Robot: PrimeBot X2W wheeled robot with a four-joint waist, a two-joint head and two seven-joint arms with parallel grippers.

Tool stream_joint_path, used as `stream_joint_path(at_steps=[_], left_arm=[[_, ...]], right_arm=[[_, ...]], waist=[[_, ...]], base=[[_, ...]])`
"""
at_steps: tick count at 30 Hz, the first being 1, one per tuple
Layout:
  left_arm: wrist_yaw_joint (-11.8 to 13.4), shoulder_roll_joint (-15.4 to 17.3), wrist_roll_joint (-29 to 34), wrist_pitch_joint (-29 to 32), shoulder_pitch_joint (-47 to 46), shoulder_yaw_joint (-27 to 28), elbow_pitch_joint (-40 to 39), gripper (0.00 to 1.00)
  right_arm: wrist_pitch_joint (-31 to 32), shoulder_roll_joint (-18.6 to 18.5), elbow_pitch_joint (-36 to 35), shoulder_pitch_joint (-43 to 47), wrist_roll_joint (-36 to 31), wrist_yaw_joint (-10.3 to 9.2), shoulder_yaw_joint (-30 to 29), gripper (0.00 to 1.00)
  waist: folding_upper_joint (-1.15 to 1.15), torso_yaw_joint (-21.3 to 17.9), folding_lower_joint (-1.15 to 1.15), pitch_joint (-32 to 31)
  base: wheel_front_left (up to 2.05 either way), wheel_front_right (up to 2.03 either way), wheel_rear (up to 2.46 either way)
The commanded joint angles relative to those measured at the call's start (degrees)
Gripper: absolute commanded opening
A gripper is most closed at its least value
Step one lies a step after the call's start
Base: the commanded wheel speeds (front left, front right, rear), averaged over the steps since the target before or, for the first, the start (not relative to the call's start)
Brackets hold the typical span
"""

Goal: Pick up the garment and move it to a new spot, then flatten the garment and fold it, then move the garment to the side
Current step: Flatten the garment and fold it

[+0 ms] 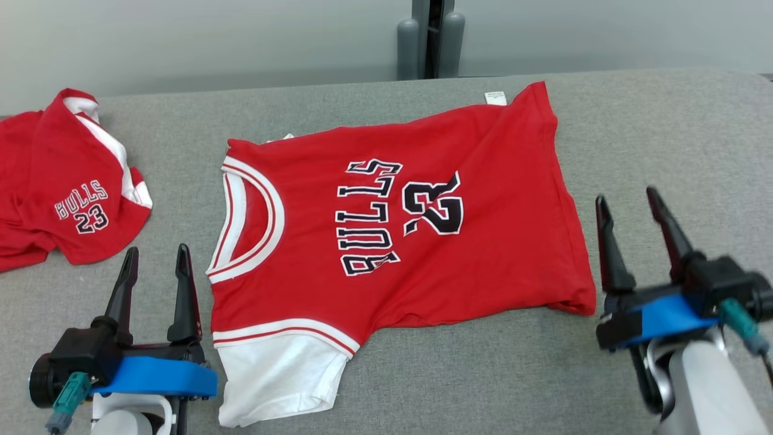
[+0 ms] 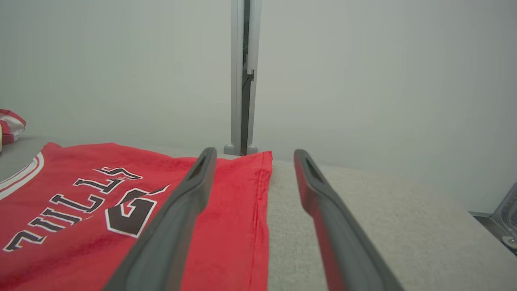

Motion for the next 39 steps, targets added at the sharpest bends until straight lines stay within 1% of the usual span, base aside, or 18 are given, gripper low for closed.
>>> stream_joint_path(at_steps=[1, 7, 12, 15, 28, 34, 39], left_arm=[[-0.1, 0.2, 0.2, -0.2, 0.7, 0.4, -0.1, 1.0], [-0.2, 0.2, 1.0, -0.2, 3.2, 1.2, -0.4, 1.0], [-0.1, 0.2, 1.5, -0.2, 5.5, 1.7, -0.4, 1.0], [-0.1, 0.2, 1.7, -0.2, 6.5, 1.6, -0.2, 1.0], [-0.5, 0.2, 2.4, -0.2, 7.6, 0.7, 0.7, 1.0], [-1.0, 0.2, 2.7, -0.2, 8.3, -2.4, 2.9, 1.0], [-1.5, 0.2, 3.0, -0.2, 8.9, -5.3, 5.5, 1.0]], right_arm=[[-0.3, 0.6, -0.7, 1.8, 0.2, -0.05, -0.2, 1.0], [-0.3, 3.1, -4.9, 10.7, 0.4, -0.05, -0.6, 1.0], [-0.3, 4.2, -6.5, 14.9, 0.3, -0.04, -1.2, 1.0], [-0.3, 4.6, -6.1, 16.4, 0.2, -0.04, -1.6, 1.0], [-0.3, 5.3, -4.6, 17.6, -0.1, -0.05, -3.1, 1.0], [-0.3, 5.2, -0.5, 15.4, -1.5, -0.04, -4.6, 1.0], [-0.3, 5.0, 4.4, 13.2, -2.4, -0.05, -5.7, 1.0]], waist=[[0.0, -0.5, 0.02, -0.6], [0.0, -1.3, 0.02, -2.5], [0.0, -1.7, 0.02, -4.0], [0.0, -1.6, 0.02, -4.7], [0.0, -0.5, 0.02, -5.6], [0.0, 0.2, 0.02, -4.4], [0.0, 0.9, 0.02, -3.0]], base=[[0.0, 0.0, 0.0], [0.0, 0.0, 0.0], [0.0, 0.0, 0.0], [0.0, 0.0, 0.0], [0.0, 0.0, 0.0], [0.0, 0.0, 0.0], [0.0, 0.0, 0.0]])
